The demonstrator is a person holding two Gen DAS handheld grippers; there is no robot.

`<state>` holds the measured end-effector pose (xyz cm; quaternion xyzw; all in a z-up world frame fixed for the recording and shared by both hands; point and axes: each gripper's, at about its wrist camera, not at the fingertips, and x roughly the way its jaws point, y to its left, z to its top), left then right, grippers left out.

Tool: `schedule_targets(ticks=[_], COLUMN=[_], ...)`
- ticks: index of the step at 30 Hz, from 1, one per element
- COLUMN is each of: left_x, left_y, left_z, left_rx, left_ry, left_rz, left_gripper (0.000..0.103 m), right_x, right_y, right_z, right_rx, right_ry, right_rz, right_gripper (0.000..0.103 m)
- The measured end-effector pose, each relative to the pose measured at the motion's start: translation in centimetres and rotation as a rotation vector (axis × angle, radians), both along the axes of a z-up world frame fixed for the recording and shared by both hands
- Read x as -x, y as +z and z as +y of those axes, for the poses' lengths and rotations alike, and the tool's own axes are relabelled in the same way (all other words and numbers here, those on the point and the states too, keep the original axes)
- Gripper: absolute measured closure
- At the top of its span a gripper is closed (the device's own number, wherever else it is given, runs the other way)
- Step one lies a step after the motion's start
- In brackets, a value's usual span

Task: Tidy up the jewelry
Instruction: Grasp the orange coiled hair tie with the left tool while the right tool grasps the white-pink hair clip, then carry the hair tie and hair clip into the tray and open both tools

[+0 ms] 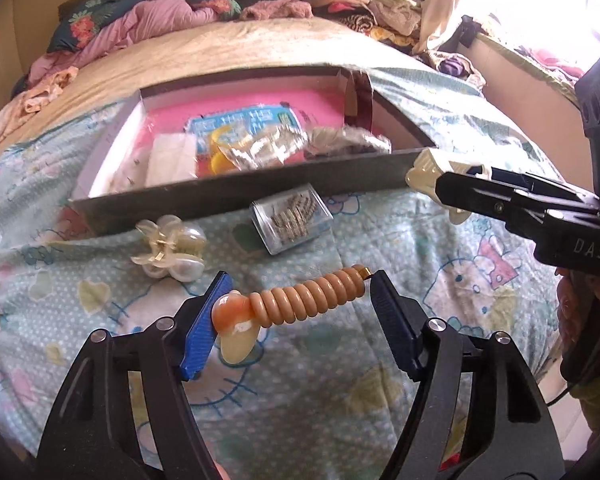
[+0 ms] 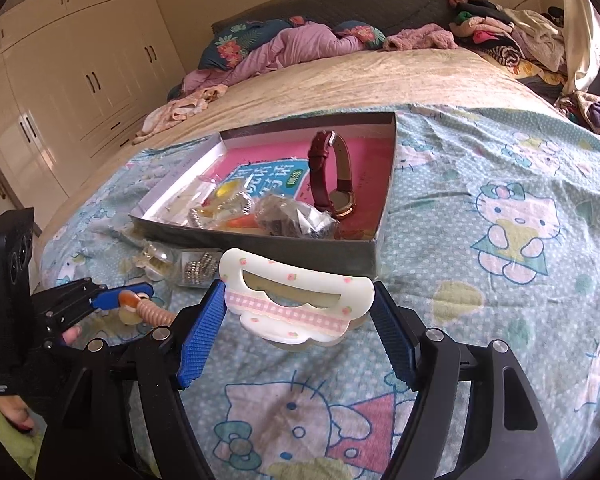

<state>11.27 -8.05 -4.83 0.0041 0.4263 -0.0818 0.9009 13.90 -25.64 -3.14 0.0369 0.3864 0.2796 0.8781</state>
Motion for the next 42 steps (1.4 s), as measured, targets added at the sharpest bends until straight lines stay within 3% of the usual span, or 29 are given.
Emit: schedule_targets(ticks=[19, 33, 42], left_x=[-2.0, -4.5, -6.8], left_y=[6.3, 6.6, 6.0], left_z=[4.8, 6.2, 6.1], left_rx=[0.018, 0.020, 0.005], left_ry=[0.129, 0.150, 0.142], left_rz=[-0.134, -0.137, -0.117], left_gripper=[0.040, 0.040, 0.040], right_x=[-0.5, -2.3, -4.2], right_y=[5.4, 7.6, 7.2], right_z=[0.9, 1.1, 1.7], right_rx=[-0.005, 0.005, 0.030], right_ry=[0.026, 0.010, 0.002], right_rz=[-0.157, -0.233, -0.243], right_gripper=[0.032, 0.032, 0.032])
